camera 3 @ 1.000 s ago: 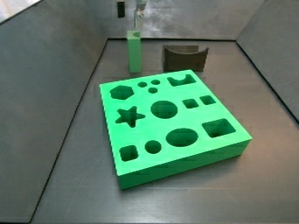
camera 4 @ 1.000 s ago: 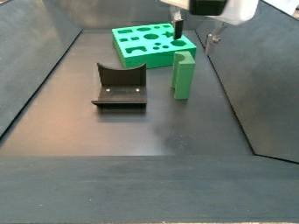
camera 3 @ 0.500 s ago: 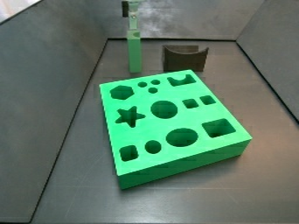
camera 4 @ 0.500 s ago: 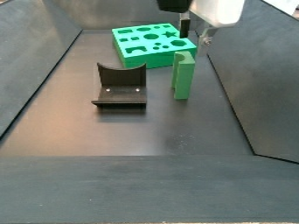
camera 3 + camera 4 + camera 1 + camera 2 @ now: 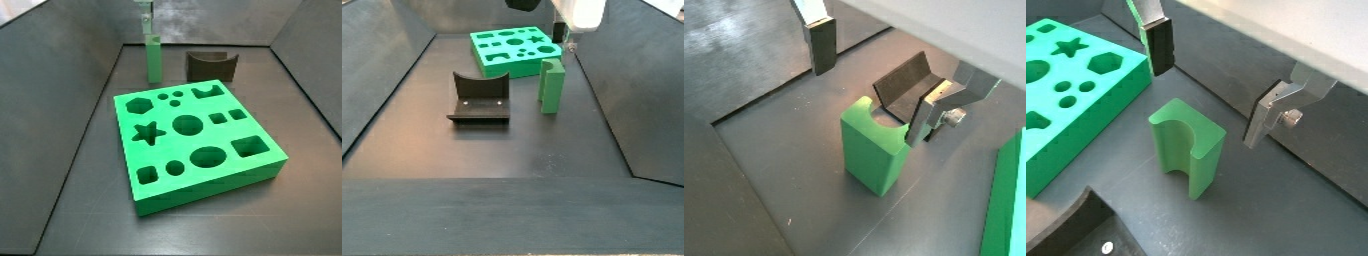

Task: Pick up the arch object. Move up. Rotate the arch object. Move to above the board. Insert the arch object.
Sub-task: Rotate the arch object, then move to above the board.

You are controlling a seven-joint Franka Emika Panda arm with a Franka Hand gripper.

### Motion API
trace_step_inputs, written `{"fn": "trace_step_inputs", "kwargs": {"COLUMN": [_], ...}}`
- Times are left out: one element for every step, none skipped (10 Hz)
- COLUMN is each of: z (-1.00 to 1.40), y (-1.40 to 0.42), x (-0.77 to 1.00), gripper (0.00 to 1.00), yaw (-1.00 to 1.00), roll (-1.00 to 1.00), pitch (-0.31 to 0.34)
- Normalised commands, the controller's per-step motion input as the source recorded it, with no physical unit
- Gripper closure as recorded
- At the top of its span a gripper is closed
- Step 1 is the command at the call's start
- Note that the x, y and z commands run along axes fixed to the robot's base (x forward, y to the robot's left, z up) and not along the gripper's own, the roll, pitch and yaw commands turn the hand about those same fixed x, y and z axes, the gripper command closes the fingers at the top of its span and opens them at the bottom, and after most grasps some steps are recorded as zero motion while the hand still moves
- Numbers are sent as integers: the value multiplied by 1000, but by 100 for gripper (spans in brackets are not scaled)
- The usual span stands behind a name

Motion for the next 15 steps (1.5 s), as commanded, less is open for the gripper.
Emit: {"fn": "trace_step_inputs", "kwargs": {"z": [-1000, -1000, -1000, -851, -748, -494, -396, -205, 0, 1000, 1000, 1000, 1000, 1000, 1000], "y": [0, 5, 9, 15, 17, 24, 27, 27, 0, -286, -279, -263, -241, -234, -215], "x": [1, 21, 26, 27, 24, 26, 28, 34, 0, 17, 9, 4, 4, 4, 2], "gripper": [0, 0, 0, 0, 0, 0, 0, 0, 100, 100, 100, 100, 100, 100, 100], "yaw": [-134, -85, -58, -45, -43, -39, -37, -36, -36, -72, -53, -31, -4, 7, 10], "roll": [-1, 6, 12, 19, 22, 29, 31, 34, 37, 255, 255, 257, 240, 204, 149], "pitch": [23, -8, -22, -30, -29, -28, -26, -22, -12, -43, -24, -7, 28, 49, 51]}}
